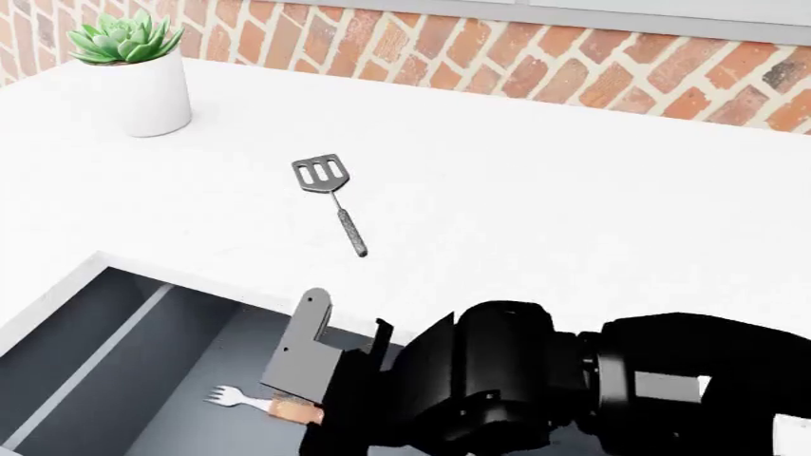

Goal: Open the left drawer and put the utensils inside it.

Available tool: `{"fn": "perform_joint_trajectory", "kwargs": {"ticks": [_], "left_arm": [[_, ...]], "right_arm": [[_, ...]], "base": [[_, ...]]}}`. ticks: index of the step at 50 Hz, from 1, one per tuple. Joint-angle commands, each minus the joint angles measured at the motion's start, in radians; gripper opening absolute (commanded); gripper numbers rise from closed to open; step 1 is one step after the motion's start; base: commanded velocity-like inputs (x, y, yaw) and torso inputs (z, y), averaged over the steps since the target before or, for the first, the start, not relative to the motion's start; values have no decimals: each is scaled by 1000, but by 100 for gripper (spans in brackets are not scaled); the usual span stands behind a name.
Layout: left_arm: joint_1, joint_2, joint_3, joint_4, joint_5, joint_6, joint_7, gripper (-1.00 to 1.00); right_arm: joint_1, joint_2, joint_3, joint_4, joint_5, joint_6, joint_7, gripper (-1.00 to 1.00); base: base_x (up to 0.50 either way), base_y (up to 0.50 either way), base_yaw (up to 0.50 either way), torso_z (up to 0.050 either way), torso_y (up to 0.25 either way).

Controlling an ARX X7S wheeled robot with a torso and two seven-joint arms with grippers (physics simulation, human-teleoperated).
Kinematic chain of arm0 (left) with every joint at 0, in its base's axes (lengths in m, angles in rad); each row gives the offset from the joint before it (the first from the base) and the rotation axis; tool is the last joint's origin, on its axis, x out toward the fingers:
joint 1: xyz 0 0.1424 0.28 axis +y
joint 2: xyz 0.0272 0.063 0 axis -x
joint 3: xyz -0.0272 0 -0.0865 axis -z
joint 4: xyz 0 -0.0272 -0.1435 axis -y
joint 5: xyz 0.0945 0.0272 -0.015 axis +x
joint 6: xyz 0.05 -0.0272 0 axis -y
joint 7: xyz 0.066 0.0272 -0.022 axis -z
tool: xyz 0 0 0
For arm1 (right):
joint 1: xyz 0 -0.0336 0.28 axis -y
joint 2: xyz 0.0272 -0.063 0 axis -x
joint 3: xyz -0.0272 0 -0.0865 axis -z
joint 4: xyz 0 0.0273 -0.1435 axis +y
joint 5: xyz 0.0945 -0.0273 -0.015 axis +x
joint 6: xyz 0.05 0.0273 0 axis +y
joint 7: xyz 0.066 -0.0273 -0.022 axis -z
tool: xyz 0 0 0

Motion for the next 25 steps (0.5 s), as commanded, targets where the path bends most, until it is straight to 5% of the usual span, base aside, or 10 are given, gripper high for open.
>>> {"fn": "perform_joint_trajectory", "kwargs": {"ticks": [1,25], "left_arm": [[0,0,1,0,-1,-1,-2,100],[-2,1,4,0,-1,-1,-5,100]], "right_arm": [[-92,-85,-58,205,-147,-86,-144,-100],[-193,-141,-143,335,-223,-127,-237,-100]], "base": [[0,0,0,0,0],[0,0,0,0,0]]}}
